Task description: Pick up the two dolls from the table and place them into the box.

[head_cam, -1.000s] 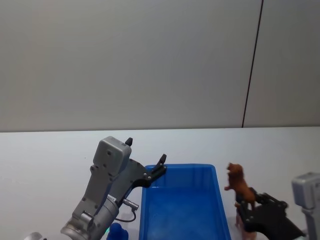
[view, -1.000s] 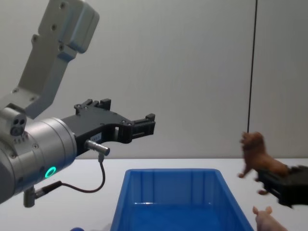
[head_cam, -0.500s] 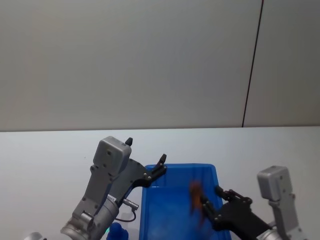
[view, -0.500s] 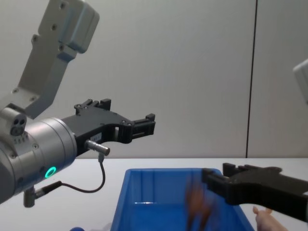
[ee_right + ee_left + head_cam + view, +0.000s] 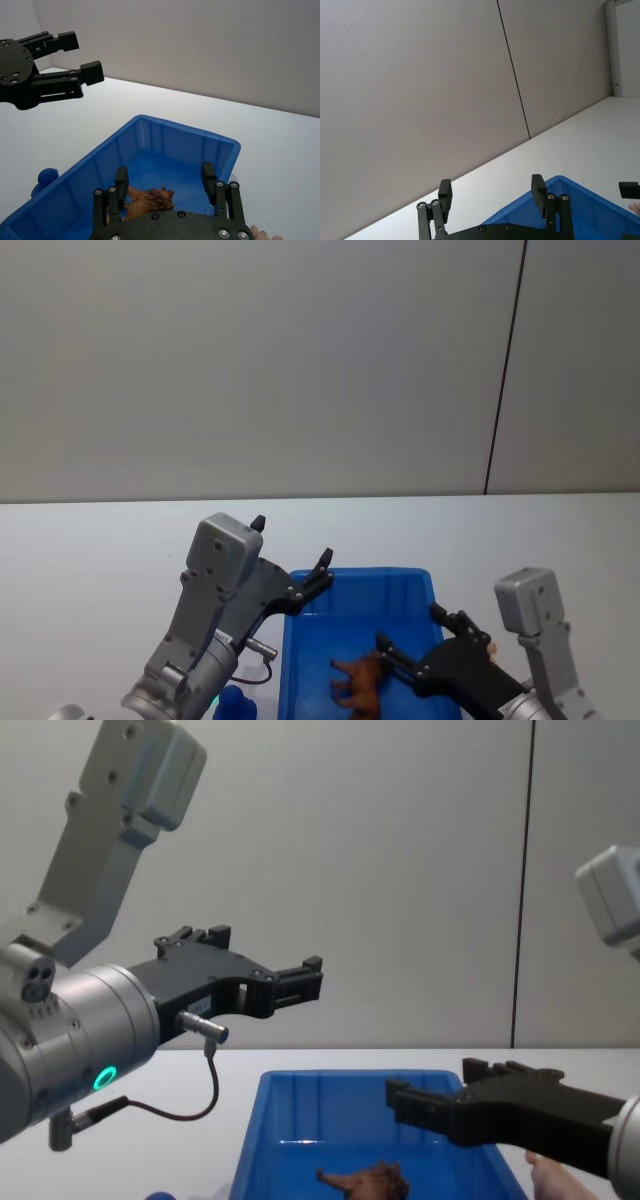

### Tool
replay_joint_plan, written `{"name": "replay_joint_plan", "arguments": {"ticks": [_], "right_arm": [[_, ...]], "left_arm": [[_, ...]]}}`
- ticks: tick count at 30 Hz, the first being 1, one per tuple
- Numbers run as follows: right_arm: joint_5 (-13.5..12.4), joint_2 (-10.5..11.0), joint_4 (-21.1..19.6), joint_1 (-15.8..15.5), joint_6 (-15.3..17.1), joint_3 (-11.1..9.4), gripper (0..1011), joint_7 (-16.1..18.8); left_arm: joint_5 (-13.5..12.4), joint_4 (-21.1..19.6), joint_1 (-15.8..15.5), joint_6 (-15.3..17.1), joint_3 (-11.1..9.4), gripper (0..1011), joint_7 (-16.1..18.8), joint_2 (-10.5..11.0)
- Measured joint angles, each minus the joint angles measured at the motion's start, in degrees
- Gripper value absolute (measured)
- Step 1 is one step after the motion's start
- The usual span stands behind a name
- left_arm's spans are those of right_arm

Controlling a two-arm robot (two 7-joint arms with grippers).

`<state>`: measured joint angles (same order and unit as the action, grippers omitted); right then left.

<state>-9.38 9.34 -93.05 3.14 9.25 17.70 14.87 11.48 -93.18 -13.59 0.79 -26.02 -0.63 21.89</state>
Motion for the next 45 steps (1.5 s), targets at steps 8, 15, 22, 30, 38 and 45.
{"name": "replay_joint_plan", "arguments": {"ticks": [8,15,22,30,38,45], "right_arm": [[0.1,0.8,-1.9,-1.2,-0.5,-0.5,1001,-3.0],[-0.1,2.1,-5.0,-3.6,-0.8,-1.3,1001,-7.5],[-0.2,3.3,-7.3,-5.8,-0.5,-2.0,1001,-11.5],[-0.5,4.7,-9.1,-8.6,0.4,-2.8,1001,-15.3],[-0.8,5.3,-9.1,-10.4,1.0,-3.1,1001,-16.5],[-0.8,5.3,-7.9,-11.0,1.1,-3.0,1001,-16.3]], "left_arm": [[0.0,0.0,0.0,0.0,0.0,1001,0.0,0.0],[0.0,0.0,0.0,0.0,0.0,1001,0.0,0.0],[0.0,0.0,0.0,0.0,0.0,1001,0.0,0.0],[0.0,0.0,0.0,0.0,0.0,1001,0.0,0.0],[0.0,0.0,0.0,0.0,0.0,1001,0.0,0.0],[0.0,0.0,0.0,0.0,0.0,1001,0.0,0.0]]}}
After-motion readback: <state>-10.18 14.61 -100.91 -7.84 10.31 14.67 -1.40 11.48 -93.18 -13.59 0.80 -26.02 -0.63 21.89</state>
